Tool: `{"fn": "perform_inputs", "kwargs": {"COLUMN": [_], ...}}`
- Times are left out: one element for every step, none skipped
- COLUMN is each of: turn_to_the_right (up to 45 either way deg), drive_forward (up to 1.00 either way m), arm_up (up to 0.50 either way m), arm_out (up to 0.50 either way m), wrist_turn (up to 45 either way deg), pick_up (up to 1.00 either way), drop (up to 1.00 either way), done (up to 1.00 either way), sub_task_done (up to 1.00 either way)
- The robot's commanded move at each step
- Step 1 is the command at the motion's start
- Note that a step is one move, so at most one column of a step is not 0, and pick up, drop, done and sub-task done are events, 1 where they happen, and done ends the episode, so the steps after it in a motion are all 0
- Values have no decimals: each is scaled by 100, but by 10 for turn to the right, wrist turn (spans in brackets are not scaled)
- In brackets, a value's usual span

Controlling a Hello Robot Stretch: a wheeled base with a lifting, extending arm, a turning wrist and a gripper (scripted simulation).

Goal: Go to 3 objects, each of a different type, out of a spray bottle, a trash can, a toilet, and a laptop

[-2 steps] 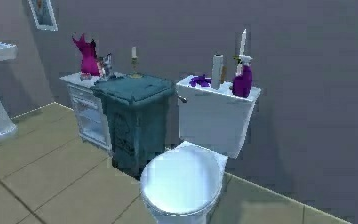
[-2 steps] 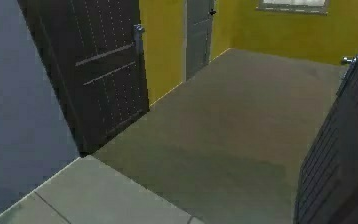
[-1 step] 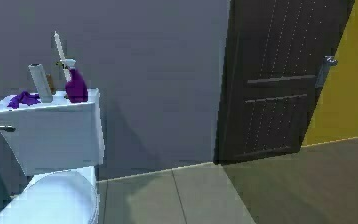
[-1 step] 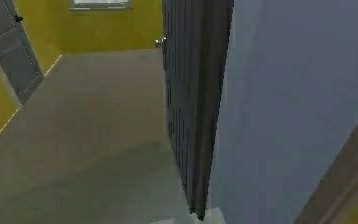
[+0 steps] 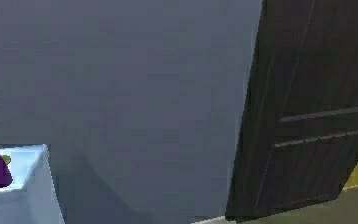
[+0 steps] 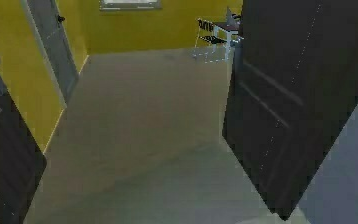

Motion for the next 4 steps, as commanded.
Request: {"fn": "perform_inputs", "kwargs": {"turn_to_the_right": [450, 210, 0, -450], "drive_forward": [0, 0, 10, 0], "arm_up": [0, 0, 0, 0], "arm_out": [0, 0, 0, 0], "wrist_turn": [0, 0, 0, 0], "pick_up": [0, 0, 0, 0], "drop": [0, 0, 0, 0], "done": [0, 0, 0, 0], "sub_task_done": [0, 0, 0, 0]}}
